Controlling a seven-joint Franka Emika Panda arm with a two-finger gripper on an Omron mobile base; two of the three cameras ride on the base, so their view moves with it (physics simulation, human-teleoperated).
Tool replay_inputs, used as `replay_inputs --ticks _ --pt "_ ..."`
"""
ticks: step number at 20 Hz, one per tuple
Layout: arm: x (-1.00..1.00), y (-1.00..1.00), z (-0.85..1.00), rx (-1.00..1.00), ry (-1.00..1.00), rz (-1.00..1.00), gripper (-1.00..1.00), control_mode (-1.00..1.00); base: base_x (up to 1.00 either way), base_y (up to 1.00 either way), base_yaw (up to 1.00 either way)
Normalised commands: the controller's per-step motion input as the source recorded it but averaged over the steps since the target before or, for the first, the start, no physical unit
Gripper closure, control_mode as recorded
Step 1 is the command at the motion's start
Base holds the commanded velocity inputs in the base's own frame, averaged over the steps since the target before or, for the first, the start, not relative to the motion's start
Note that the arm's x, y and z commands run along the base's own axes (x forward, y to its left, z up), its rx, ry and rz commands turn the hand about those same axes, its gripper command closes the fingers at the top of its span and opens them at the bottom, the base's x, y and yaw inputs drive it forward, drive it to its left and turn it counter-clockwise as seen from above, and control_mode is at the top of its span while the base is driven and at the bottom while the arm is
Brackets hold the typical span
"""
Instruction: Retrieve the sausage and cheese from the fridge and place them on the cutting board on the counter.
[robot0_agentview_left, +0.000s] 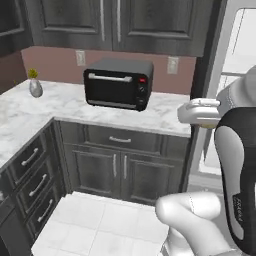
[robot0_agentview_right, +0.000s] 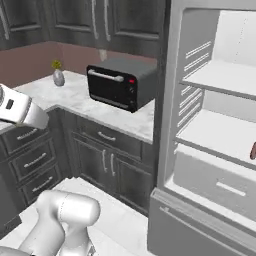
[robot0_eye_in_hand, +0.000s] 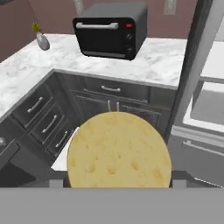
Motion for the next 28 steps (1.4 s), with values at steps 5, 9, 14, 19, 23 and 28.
replay_inputs --ticks 5,9,14,19,23,28 --pt "0.00 0.00 0.00 0.00 0.00 0.00 1.00 1.00 -0.17 0.21 1.00" --pt "0.00 0.00 0.00 0.00 0.00 0.00 1.00 1.00 -0.03 0.01 1.00" --pt "0.00 0.00 0.00 0.00 0.00 0.00 1.00 1.00 -0.01 0.00 1.00" --pt "0.00 0.00 0.00 0.00 0.00 0.00 1.00 1.00 -0.01 0.00 1.00" --pt "0.00 0.00 0.00 0.00 0.00 0.00 1.00 1.00 0.00 0.00 1.00" --pt "0.00 0.00 0.00 0.00 0.00 0.00 1.00 1.00 0.00 0.00 1.00"
